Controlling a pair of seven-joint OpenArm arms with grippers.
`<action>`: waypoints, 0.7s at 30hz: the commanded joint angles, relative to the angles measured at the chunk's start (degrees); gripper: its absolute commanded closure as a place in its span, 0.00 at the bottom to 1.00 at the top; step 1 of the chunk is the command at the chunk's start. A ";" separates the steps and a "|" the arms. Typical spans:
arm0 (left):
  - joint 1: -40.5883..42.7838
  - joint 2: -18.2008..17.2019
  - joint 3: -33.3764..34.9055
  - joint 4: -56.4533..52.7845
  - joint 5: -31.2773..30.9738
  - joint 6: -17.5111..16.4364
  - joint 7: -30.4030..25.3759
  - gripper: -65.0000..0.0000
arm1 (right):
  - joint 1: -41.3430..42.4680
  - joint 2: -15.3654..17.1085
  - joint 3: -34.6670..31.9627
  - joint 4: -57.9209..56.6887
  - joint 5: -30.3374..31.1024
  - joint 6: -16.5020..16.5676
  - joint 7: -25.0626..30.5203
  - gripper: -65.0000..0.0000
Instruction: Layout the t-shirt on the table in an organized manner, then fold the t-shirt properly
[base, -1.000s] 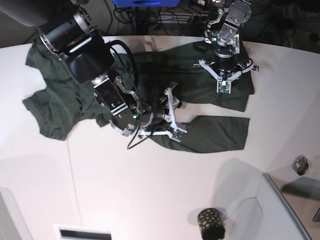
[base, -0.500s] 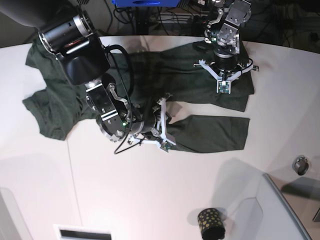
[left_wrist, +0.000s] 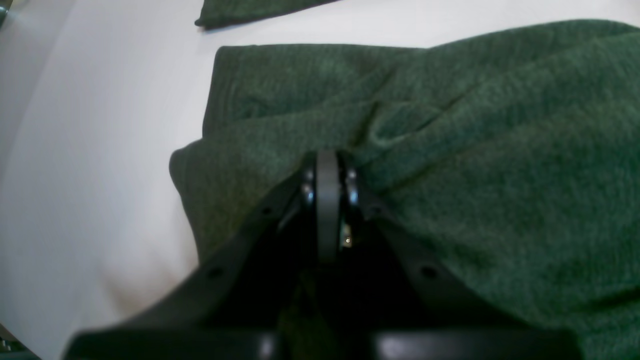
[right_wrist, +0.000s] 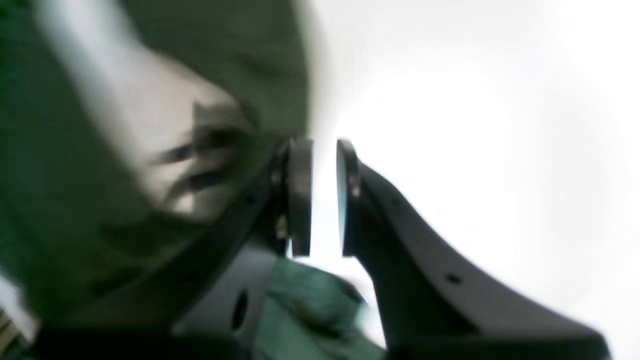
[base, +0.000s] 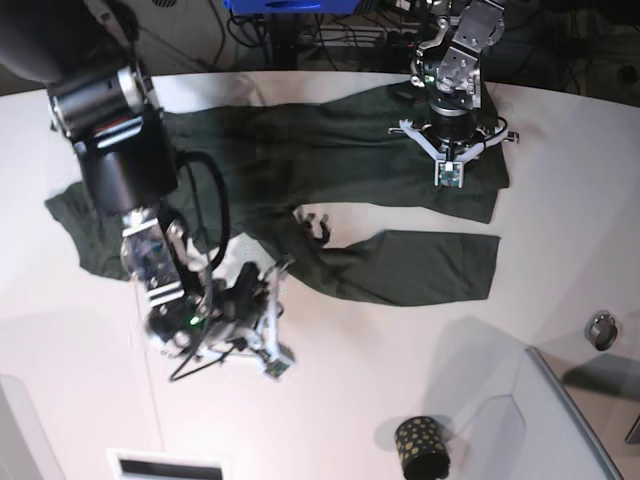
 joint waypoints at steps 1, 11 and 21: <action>0.74 -0.12 0.01 0.03 -1.66 -0.89 2.86 1.00 | 4.03 0.80 3.28 -4.11 1.08 0.11 4.32 0.88; 0.56 0.23 0.01 0.12 -1.66 -0.89 2.86 1.00 | 1.22 2.12 2.31 -6.84 1.17 0.55 1.42 0.31; 0.74 0.23 0.01 0.29 -1.75 -0.89 2.86 1.00 | -9.42 -2.63 -8.59 4.94 0.99 0.11 1.42 0.34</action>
